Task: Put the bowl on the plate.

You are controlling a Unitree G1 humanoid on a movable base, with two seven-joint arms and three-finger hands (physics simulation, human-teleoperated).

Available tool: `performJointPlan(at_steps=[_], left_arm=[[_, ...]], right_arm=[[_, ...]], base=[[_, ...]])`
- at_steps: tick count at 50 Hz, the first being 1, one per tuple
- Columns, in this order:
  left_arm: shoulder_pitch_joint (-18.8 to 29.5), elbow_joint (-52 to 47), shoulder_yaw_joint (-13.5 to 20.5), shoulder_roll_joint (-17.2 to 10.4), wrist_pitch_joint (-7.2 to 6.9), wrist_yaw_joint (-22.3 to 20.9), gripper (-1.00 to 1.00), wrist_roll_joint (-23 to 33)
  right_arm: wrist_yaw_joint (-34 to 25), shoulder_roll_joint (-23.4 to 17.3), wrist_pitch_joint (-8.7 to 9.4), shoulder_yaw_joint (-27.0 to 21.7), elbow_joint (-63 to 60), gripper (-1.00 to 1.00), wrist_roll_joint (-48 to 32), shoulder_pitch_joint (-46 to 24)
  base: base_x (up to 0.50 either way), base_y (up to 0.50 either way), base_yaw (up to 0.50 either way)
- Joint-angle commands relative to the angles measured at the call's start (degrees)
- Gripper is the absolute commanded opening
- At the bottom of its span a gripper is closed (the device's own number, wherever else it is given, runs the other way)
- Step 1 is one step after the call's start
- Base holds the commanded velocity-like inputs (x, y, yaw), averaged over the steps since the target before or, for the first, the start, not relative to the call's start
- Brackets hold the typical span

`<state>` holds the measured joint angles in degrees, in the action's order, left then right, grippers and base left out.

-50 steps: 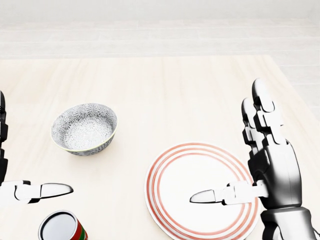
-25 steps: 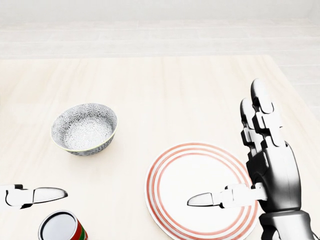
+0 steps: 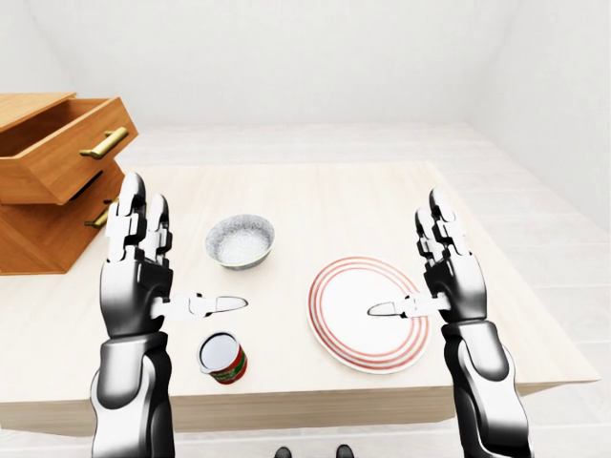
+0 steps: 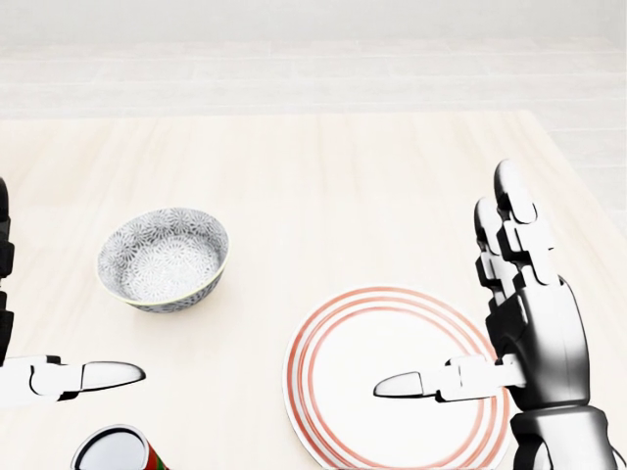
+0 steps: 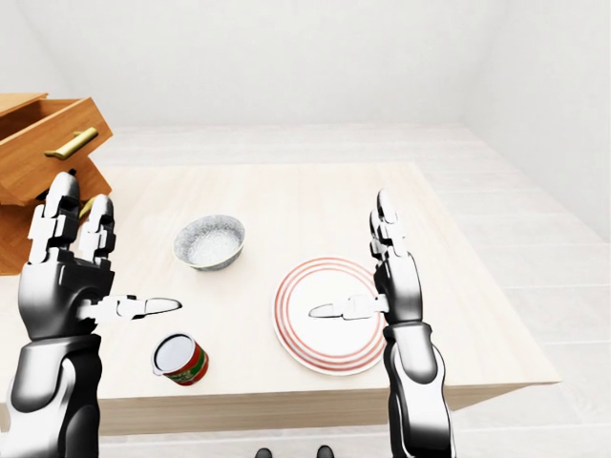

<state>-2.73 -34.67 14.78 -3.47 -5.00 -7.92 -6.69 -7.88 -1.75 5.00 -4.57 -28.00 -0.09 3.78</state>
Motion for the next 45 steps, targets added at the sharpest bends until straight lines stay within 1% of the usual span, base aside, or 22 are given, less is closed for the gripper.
performJointPlan(at_steps=[1,12,26,33,45], left_arm=[[-0.2,0.0,-0.2,-0.1,0.00,0.0,1.00,0.0],[-0.9,-0.2,0.5,0.1,0.00,-0.6,1.00,-0.5],[-0.6,0.2,0.2,0.1,0.00,-0.6,1.00,-0.1],[-0.3,0.5,0.1,-0.1,0.00,-0.6,1.00,-0.1],[-0.6,0.4,0.3,-0.1,0.00,-0.8,1.00,-0.3]], right_arm=[[0.4,0.2,0.00,-0.6,0.6,1.00,0.4,-0.3],[0.6,0.2,0.00,0.1,0.1,1.00,0.1,0.4],[-0.2,-0.1,0.00,-0.3,2.1,1.00,0.7,0.0],[0.0,0.0,0.00,-0.4,2.6,1.00,0.7,-0.2],[0.2,0.0,0.00,-0.2,2.5,1.00,0.4,0.0]], base=[[0.17,0.00,0.00],[0.03,0.00,0.00],[0.00,0.00,0.00],[0.28,0.00,0.00],[0.00,0.00,0.00]])
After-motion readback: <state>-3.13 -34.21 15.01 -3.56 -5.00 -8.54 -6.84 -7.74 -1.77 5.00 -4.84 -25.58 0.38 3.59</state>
